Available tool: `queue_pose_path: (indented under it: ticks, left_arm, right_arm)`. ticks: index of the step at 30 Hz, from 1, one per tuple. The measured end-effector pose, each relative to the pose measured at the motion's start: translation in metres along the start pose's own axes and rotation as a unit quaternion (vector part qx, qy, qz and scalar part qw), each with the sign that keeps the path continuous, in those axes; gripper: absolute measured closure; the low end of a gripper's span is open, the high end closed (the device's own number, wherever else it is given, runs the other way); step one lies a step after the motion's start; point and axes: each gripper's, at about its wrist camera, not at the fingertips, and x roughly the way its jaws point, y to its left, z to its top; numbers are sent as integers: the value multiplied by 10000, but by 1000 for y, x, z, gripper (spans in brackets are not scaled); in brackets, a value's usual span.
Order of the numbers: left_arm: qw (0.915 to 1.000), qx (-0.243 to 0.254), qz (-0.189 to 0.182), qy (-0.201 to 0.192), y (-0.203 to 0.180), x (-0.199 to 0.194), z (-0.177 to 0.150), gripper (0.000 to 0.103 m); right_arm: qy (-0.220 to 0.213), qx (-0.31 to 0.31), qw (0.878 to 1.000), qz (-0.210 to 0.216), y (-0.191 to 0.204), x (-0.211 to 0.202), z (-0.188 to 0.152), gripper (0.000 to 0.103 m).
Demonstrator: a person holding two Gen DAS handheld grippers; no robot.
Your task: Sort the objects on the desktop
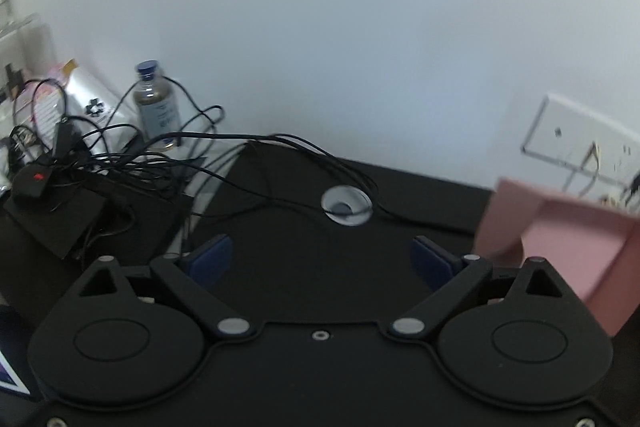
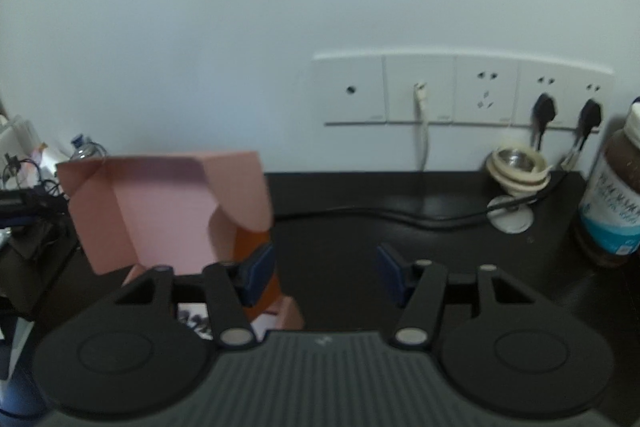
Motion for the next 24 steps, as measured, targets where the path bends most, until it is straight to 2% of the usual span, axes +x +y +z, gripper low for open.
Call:
queue_pose_path:
  ticks: [4, 8, 10, 15, 20, 24]
  left_arm:
    - [9993, 189, -322, 14, -11, -2, -2, 7]
    - [9986, 451, -285, -54, -20, -4, -5, 7]
    - [9990, 365, -229, -113, -18, -7, -4, 7]
    - [9977, -7, -675, 16, 1, -14, -1, 7]
    - [9991, -25, -151, -384, 9, -27, -8, 6]
    - [9988, -462, -73, -151, 24, -17, -10, 6]
  right_arm:
    - [25, -157, 9999, 13, 4, -1, -3, 47]
    - [83, -167, 9998, 88, 1, -2, -5, 47]
    - [94, -233, 9997, 79, 2, -3, -6, 47]
    - [147, -238, 9995, 121, 2, -5, -8, 47]
    - [181, -273, 9994, 131, 1, -4, -10, 47]
    - [181, -292, 9993, 116, 2, -3, -9, 47]
